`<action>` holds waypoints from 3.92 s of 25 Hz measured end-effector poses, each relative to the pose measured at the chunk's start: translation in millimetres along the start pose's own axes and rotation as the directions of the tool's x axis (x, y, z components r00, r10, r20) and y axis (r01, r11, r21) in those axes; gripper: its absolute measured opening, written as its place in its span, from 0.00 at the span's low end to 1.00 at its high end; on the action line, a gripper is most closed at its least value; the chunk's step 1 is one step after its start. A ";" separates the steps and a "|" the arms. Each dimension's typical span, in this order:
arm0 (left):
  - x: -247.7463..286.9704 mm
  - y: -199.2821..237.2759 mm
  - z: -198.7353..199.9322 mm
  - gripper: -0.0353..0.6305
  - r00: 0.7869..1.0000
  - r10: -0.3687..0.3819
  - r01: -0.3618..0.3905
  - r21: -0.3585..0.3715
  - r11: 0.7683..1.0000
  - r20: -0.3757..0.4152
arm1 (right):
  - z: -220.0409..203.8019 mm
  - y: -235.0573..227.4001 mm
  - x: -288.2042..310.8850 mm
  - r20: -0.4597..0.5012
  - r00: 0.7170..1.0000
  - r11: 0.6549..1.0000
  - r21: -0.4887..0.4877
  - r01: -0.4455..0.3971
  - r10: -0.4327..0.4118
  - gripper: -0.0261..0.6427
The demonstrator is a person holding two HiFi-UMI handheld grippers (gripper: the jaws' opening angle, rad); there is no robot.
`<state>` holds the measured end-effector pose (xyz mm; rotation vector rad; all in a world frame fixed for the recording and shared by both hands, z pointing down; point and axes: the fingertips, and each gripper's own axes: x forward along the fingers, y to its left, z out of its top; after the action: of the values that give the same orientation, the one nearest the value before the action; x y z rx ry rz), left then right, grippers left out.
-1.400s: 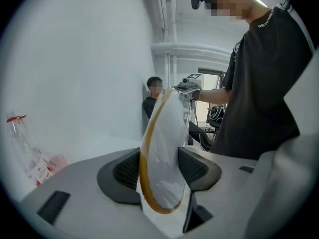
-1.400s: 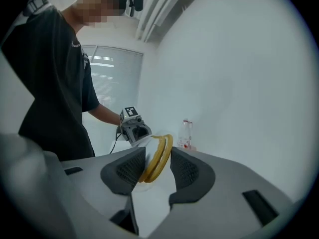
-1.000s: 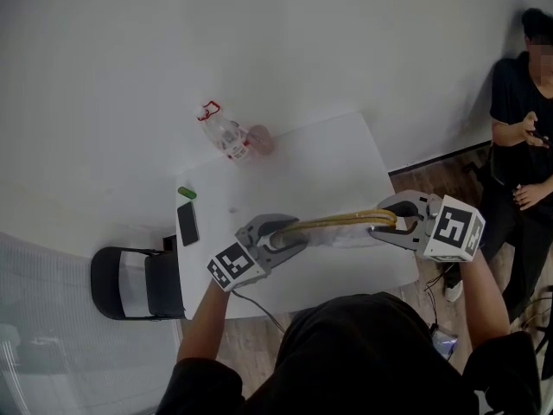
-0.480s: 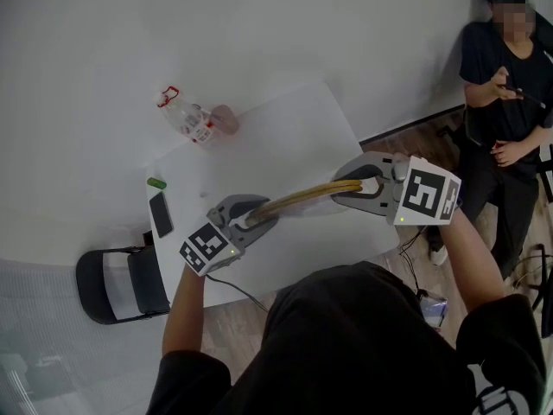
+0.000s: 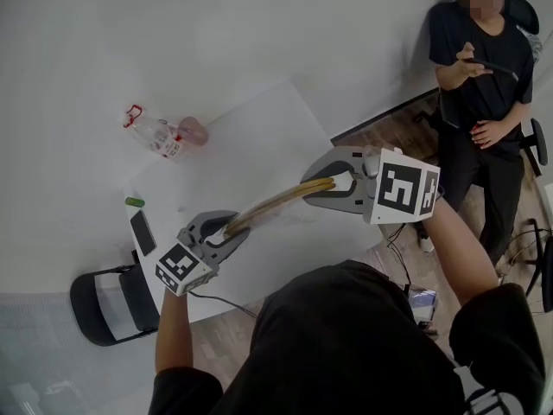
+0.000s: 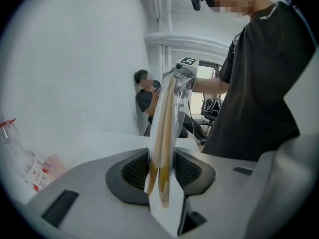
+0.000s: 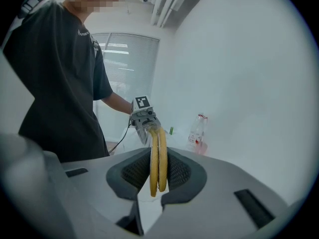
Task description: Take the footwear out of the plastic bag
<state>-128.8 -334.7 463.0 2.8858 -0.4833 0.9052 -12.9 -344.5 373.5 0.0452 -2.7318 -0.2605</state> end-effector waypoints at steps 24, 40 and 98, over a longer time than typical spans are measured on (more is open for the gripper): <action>-19.4 8.1 9.4 0.25 0.999 0.032 -0.032 0.018 0.999 0.013 | 13.5 -12.3 -27.2 0.010 1.000 0.999 -0.025 -0.021 0.021 0.15; -43.6 21.5 -23.1 0.13 0.994 0.112 -0.111 -0.047 0.993 0.012 | 19.4 -28.5 -58.5 0.075 0.997 0.999 0.041 0.025 -0.028 0.14; -77.5 75.9 31.7 0.11 0.653 0.751 -0.663 -0.407 0.628 0.095 | -17.1 -46.2 -175.7 0.130 0.687 0.690 0.295 0.661 -0.715 0.15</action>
<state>-196.0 -390.7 391.5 2.4527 -1.7235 0.3972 155.5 -380.8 313.2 1.2172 -2.8321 -0.1580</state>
